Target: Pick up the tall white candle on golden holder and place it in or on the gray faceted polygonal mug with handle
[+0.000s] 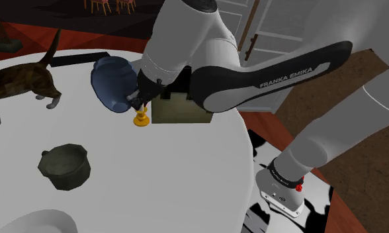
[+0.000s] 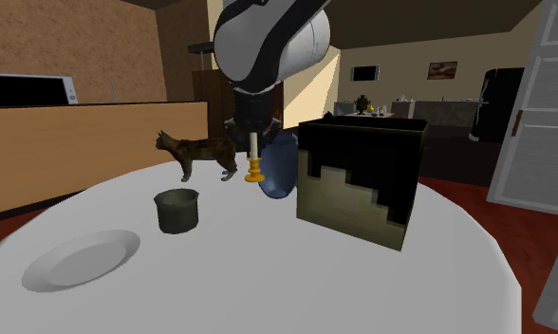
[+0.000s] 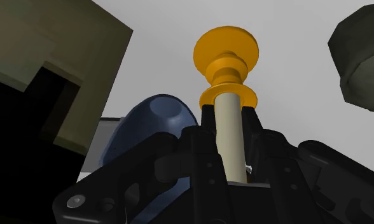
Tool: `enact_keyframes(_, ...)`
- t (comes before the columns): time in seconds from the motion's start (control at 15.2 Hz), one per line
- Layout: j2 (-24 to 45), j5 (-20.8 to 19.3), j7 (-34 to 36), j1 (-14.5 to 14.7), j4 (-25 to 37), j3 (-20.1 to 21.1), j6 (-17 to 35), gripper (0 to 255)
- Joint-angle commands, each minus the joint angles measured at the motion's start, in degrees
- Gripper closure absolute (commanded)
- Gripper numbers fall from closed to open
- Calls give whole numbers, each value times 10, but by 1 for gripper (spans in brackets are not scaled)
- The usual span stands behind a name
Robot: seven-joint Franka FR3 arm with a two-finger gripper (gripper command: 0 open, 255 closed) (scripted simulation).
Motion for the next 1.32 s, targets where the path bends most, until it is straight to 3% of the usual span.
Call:
enact_keyframes(0.0, 45, -52, 43, -11, 40, 28, -18, 255)
enact_keyframes(0.2, 147, -167, 132, 2, 121, 62, -67, 255)
enact_keyframes(0.46, 272, -279, 206, 92, 240, 42, -142, 255)
enact_keyframes(0.86, 427, -367, 231, 248, 450, -11, -245, 255)
enact_keyframes(1.06, 509, -396, 216, 333, 588, -38, -297, 255)
enact_keyframes(1.12, 548, -406, 203, 373, 660, -50, -321, 255)
enact_keyframes(1.25, 547, -408, 211, 368, 644, -52, -308, 255)
